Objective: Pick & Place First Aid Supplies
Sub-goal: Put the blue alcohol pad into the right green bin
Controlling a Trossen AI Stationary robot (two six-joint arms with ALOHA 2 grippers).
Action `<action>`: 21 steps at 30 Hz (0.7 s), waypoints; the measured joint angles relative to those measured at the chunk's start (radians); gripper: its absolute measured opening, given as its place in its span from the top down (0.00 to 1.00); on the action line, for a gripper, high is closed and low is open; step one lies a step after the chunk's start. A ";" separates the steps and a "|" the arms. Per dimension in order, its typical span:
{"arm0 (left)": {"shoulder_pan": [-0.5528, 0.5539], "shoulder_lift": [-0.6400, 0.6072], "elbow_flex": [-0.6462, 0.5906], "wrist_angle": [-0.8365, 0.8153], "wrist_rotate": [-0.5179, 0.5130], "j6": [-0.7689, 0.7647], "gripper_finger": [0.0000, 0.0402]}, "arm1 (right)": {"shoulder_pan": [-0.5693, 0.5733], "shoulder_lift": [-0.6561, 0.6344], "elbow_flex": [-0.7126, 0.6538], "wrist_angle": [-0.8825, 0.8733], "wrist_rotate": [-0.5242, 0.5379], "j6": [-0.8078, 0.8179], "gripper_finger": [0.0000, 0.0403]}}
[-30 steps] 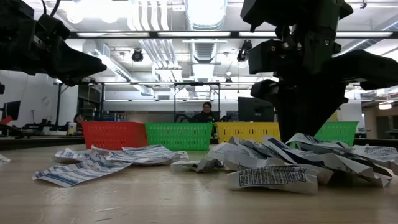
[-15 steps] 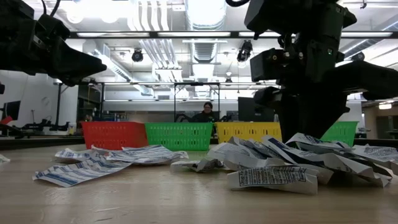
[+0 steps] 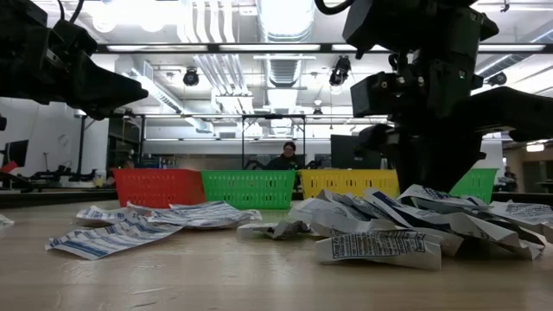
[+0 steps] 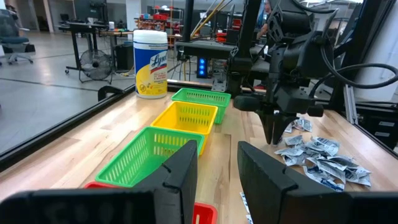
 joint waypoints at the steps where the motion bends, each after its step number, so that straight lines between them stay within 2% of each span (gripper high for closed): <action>1: 0.000 0.000 0.000 0.000 0.000 0.000 0.72 | 0.000 0.002 0.000 0.000 0.000 0.007 0.88; 9: 0.000 0.000 0.000 0.000 0.000 0.000 0.72 | 0.000 0.022 0.001 -0.001 0.008 0.010 0.97; 21: 0.000 0.000 0.000 0.000 0.000 0.000 0.72 | -0.001 0.030 0.041 -0.013 0.050 -0.007 0.98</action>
